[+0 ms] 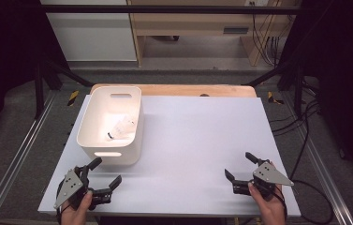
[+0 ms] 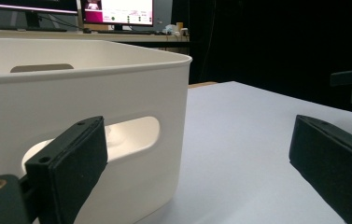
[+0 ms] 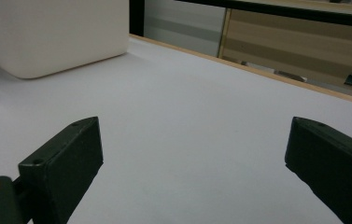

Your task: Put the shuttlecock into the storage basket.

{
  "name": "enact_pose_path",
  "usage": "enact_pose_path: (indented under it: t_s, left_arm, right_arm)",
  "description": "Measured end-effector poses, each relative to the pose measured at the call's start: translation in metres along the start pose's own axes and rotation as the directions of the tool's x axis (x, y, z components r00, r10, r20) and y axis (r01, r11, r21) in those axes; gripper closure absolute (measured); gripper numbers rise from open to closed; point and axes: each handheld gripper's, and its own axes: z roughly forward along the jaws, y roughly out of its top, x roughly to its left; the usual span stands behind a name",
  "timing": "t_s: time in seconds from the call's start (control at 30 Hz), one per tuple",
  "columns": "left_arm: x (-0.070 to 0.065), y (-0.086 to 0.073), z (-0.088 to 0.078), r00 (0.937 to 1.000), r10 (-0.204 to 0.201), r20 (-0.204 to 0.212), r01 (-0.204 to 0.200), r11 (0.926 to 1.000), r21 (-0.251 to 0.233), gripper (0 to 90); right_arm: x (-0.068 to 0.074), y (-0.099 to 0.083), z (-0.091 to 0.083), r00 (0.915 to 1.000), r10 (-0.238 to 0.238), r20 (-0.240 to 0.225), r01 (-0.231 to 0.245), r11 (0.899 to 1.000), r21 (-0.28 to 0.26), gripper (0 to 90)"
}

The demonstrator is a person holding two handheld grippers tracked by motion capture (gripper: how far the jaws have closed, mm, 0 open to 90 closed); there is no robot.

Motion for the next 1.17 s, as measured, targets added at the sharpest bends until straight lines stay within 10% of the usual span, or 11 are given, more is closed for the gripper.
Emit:
enact_pose_path:
  t_s: [1.17]
  left_arm:
    - [0.012, -0.005, -0.01, 0.9999, -0.006, -0.011, 0.005, 0.9998, -0.021, 3.6]
  right_arm:
    - [-0.033, -0.014, -0.004, 0.9901, 0.124, 0.066, -0.124, 0.992, -0.004, 4.0]
